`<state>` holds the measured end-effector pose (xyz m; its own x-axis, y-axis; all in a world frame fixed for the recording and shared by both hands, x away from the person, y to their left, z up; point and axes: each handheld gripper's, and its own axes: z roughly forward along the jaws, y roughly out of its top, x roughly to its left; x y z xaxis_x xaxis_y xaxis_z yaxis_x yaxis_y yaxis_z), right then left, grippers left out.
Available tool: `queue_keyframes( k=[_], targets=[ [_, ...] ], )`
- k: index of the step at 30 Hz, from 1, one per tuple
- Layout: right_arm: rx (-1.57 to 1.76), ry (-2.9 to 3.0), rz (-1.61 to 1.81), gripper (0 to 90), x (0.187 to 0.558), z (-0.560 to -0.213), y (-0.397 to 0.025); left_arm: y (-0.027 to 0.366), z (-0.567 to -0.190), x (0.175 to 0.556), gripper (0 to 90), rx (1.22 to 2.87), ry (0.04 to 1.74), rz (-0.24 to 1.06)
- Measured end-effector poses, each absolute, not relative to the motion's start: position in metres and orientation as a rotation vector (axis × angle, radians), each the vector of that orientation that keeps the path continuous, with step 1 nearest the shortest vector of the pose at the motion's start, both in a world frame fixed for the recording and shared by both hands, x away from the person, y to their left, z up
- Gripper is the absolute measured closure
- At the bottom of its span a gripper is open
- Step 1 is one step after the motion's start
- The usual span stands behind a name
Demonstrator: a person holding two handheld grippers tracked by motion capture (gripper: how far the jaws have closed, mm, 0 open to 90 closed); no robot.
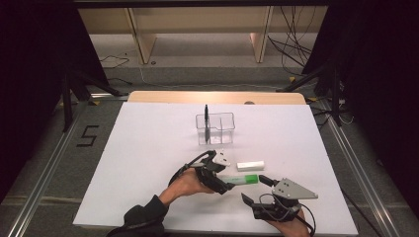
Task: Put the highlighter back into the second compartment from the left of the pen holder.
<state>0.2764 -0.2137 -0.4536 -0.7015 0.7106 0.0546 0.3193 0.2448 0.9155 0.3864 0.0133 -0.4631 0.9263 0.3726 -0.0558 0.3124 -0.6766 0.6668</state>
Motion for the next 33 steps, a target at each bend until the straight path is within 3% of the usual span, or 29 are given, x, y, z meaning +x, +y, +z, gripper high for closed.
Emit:
queue_keyframes(
  k=[33],
  targets=[
    [0.939, 2.164, 1.435, 19.7, 0.276, -0.454, -0.211, -0.001, -0.479, 0.389, 63.9, 2.451, 0.327, 0.110]
  ],
)
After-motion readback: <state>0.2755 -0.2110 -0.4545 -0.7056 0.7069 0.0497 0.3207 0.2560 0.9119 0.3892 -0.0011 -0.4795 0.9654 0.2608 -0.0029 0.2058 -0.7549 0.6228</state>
